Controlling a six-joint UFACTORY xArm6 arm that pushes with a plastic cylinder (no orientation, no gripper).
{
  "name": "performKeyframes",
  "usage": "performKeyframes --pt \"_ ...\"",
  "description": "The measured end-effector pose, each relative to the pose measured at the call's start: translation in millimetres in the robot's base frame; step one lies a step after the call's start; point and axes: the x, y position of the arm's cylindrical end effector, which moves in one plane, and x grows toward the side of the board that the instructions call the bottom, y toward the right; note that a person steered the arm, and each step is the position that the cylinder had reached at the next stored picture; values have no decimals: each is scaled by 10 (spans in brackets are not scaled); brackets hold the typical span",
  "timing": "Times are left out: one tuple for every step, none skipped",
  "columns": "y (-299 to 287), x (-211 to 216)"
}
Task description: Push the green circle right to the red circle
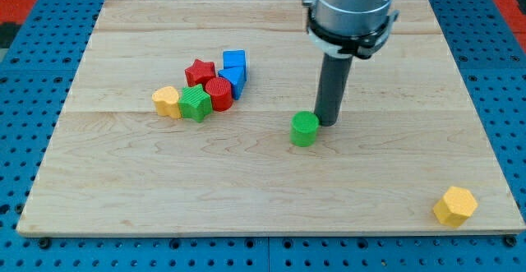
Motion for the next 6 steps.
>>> performKeyframes --pt "51 585" --pt "-180 145" --pt "-205 -424" --pt "-484 -813" --pt "-290 -880" --pt "522 -874"
